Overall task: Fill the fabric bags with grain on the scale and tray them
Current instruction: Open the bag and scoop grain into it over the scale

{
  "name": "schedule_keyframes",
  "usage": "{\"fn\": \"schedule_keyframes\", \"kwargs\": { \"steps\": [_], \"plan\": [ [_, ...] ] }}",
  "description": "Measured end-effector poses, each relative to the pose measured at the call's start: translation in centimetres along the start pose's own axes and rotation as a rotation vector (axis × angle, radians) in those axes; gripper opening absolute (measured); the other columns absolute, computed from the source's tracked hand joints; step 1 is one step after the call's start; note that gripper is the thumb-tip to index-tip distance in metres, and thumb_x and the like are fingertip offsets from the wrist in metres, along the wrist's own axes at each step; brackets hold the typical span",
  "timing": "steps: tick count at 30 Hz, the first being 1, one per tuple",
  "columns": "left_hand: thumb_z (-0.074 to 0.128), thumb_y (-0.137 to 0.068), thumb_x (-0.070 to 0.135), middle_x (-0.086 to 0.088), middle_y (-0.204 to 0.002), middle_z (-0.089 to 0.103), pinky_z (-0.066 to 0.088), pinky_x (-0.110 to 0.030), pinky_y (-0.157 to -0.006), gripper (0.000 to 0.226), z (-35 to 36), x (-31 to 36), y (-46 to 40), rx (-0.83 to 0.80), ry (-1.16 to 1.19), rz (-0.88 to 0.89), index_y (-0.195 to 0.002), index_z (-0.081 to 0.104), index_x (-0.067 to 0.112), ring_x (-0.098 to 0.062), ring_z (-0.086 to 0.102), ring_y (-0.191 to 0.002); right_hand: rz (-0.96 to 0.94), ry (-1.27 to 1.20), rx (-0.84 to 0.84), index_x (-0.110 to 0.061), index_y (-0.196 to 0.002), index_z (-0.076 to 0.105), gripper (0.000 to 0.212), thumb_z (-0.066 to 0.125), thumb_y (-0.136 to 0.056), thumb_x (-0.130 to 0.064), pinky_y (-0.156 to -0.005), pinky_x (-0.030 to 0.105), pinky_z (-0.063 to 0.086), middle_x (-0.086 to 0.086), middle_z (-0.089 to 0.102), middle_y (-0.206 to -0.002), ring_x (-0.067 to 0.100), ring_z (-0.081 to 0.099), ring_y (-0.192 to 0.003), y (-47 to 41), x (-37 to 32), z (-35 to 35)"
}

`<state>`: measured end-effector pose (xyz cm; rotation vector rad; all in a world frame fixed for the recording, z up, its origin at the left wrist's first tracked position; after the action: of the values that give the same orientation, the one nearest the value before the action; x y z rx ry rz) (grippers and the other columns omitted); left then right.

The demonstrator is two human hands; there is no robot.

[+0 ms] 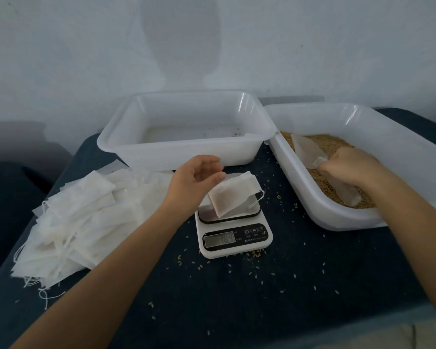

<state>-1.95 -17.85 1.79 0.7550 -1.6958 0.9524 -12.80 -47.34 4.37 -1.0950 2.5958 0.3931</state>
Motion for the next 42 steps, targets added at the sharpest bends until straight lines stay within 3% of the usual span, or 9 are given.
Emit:
{"fn": "schedule_keyframes", "kwargs": {
  "steps": [5, 9, 13, 21, 28, 32, 35, 38, 42],
  "plan": [
    [0.072, -0.078, 0.034, 0.015, -0.104, 0.063, 0.042, -0.014, -0.088, 0.034, 2.0, -0.1, -0.3, -0.098, -0.402, 0.035, -0.11, 0.062, 0.03, 0.002, 0.057, -0.095, -0.012, 0.046, 0.012, -0.006, -0.08, 0.057, 0.033, 0.052, -0.092, -0.036, -0.052, 0.028, 0.033, 0.011, 0.058, -0.077, 0.024, 0.055, -0.068, 0.1, 0.1, 0.0],
    [0.067, -0.078, 0.047, 0.005, -0.125, 0.054, 0.037, -0.032, -0.099, 0.053, 4.2, -0.4, -1.3, -0.158, -0.721, 0.06, -0.124, 0.057, 0.021, -0.013, 0.047, -0.116, -0.02, 0.121, 0.05, -0.006, -0.09, 0.054, 0.032, 0.05, -0.094, -0.037, -0.053, 0.029, 0.031, 0.012, 0.058, -0.087, 0.022, 0.052, -0.07, 0.1, 0.4, -1.4],
    [0.057, -0.089, 0.037, 0.003, -0.117, 0.058, 0.043, -0.038, -0.092, 0.027, 5.4, -0.9, -2.3, -0.181, -0.931, 0.039, -0.11, 0.065, 0.022, -0.018, 0.051, -0.109, -0.04, 0.247, 0.028, -0.009, -0.089, 0.062, 0.025, 0.058, -0.089, -0.034, -0.054, 0.029, 0.032, 0.007, 0.06, -0.081, 0.02, 0.055, -0.072, 0.0, 0.4, -4.0],
    [0.062, -0.087, 0.025, 0.017, -0.08, 0.062, 0.036, -0.018, -0.069, 0.005, 3.6, 0.0, -1.9, -0.067, -0.645, 0.059, -0.084, 0.065, 0.028, -0.004, 0.056, -0.081, -0.046, 0.51, -0.172, -0.012, -0.072, 0.056, 0.025, 0.058, -0.091, -0.029, -0.055, 0.027, 0.04, 0.004, 0.057, -0.075, 0.017, 0.054, -0.065, 0.6, -1.7, -4.3],
    [0.065, -0.084, 0.018, 0.021, -0.073, 0.06, 0.038, -0.003, -0.063, 0.021, 1.2, 1.0, -1.0, -0.015, -0.463, 0.057, -0.073, 0.058, 0.035, 0.012, 0.054, -0.069, -0.04, 0.377, -0.096, 0.001, -0.099, 0.063, 0.029, 0.057, -0.093, -0.026, -0.059, 0.029, 0.041, 0.009, 0.058, -0.087, 0.021, 0.054, -0.076, 0.0, -3.3, -2.0],
    [0.066, -0.084, 0.021, 0.016, -0.073, 0.063, 0.039, -0.005, -0.062, 0.016, 0.1, 0.7, -0.6, 0.015, -0.391, 0.038, -0.074, 0.061, 0.032, 0.005, 0.056, -0.067, -0.029, 0.227, -0.034, -0.005, -0.12, 0.06, 0.043, 0.057, -0.092, -0.037, -0.076, 0.032, 0.042, 0.013, 0.06, -0.116, 0.028, 0.055, -0.099, 0.0, -1.4, -2.1],
    [0.065, -0.085, 0.02, 0.016, -0.07, 0.064, 0.039, -0.006, -0.059, 0.013, -0.4, 0.5, -0.6, 0.022, -0.312, 0.03, -0.076, 0.065, 0.029, 0.005, 0.054, -0.064, -0.062, 0.148, -0.005, -0.011, -0.113, 0.062, 0.038, 0.056, -0.093, -0.043, -0.069, 0.032, 0.039, 0.01, 0.061, -0.111, 0.026, 0.056, -0.097, 0.3, 0.2, -2.2],
    [0.064, -0.086, 0.02, 0.021, -0.066, 0.064, 0.039, -0.005, -0.058, 0.018, -0.8, 0.5, -0.7, 0.054, -0.253, 0.032, -0.074, 0.064, 0.033, 0.007, 0.053, -0.061, -0.081, 0.034, 0.019, -0.019, -0.103, 0.061, 0.033, 0.058, -0.089, -0.049, -0.075, 0.034, 0.038, 0.001, 0.059, -0.104, 0.021, 0.054, -0.094, 0.8, 1.7, -2.5],
    [0.064, -0.086, 0.019, 0.015, -0.073, 0.068, 0.048, -0.015, -0.071, 0.019, -1.5, 0.6, -0.9, 0.092, -0.203, 0.013, -0.074, 0.065, 0.034, -0.003, 0.062, -0.072, -0.106, -0.016, 0.033, -0.023, -0.096, 0.061, 0.021, 0.062, -0.088, -0.043, -0.076, 0.033, 0.038, -0.002, 0.06, -0.101, 0.018, 0.055, -0.09, 1.5, 2.3, -3.0]
  ]
}}
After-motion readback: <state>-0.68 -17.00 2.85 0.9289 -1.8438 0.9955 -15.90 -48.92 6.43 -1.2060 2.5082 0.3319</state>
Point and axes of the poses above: each hand's wrist, its own y-axis away from the middle knuckle, its own z-axis out of the palm, x = y × z, the point moved 3 cm from there along -y, towards the middle knuckle
